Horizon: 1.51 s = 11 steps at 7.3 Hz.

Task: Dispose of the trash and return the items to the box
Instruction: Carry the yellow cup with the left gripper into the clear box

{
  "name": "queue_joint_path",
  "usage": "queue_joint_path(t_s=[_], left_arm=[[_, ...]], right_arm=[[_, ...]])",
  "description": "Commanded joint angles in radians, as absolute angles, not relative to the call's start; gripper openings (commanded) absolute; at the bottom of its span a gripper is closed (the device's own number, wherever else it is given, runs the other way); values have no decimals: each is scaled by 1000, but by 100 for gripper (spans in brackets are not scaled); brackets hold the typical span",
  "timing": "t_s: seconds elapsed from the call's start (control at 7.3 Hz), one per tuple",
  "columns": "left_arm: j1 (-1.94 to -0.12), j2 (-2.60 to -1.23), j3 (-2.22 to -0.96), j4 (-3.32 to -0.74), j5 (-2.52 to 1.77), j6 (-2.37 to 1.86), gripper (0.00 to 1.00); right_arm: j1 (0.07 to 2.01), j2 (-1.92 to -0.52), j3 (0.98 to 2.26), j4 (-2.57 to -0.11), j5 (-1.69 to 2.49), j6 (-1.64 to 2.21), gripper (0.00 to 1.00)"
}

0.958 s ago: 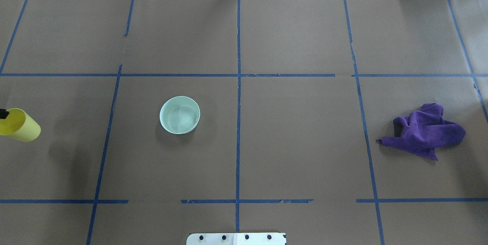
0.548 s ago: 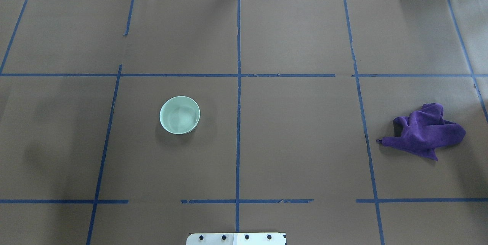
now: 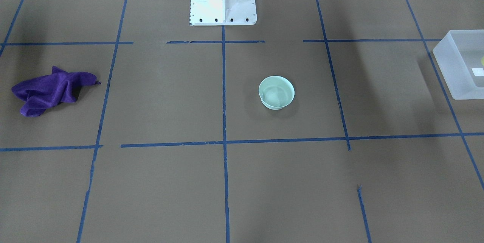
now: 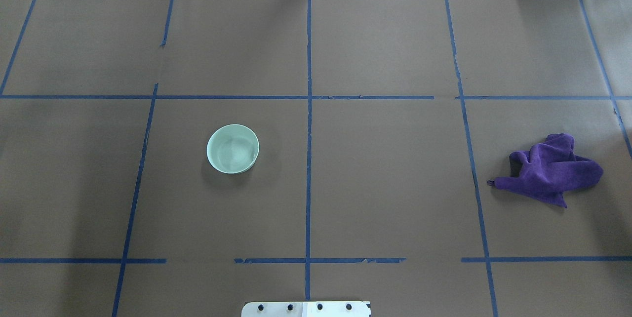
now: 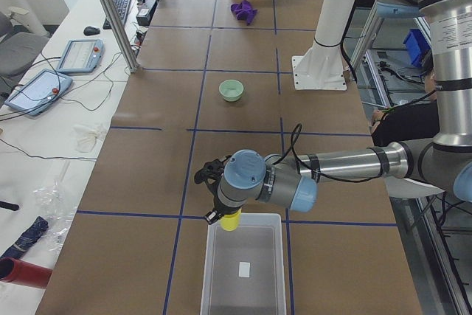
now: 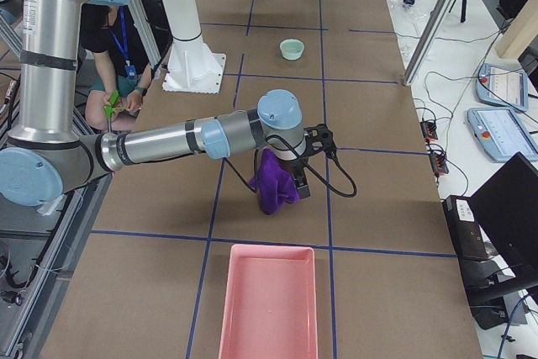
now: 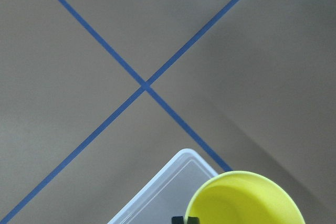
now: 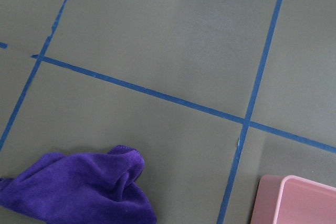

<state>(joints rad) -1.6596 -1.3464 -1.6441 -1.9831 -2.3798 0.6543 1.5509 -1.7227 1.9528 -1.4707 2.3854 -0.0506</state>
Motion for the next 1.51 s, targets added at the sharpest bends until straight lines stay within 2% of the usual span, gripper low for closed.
queue_joint_path(t_s=[0.0,0.14,0.27,0.68,1.1,1.23,1.37], left_arm=[[-1672,-1370,-1457,-2187,-2382,575,0],[-1664,-1364,-1371,-2394,-2381,419,0],[-1661,-1362,-1320,-2460,-2390,367,0],[-1641,-1359,-1316,-2461,-2542,275,0],[-1576,-1371,-1318,-2464,-2495,229,0],[-1540,-1374,-1318,-2464,-2467,222,3],[-1519,-1374,-1318,-2464,-2465,210,20]], right_arm=[[1551,-1723,1953,-1470,2385,-51,100],[1551,-1723,1953,-1470,2385,-51,100],[1551,-1723,1953,-1470,2385,-51,100],[1551,-1723,1954,-1470,2385,-49,100],[1551,-1723,1954,-1470,2385,-51,100],[1551,-1723,1954,-1468,2385,-51,100],[1551,-1723,1954,-1463,2385,-51,100]])
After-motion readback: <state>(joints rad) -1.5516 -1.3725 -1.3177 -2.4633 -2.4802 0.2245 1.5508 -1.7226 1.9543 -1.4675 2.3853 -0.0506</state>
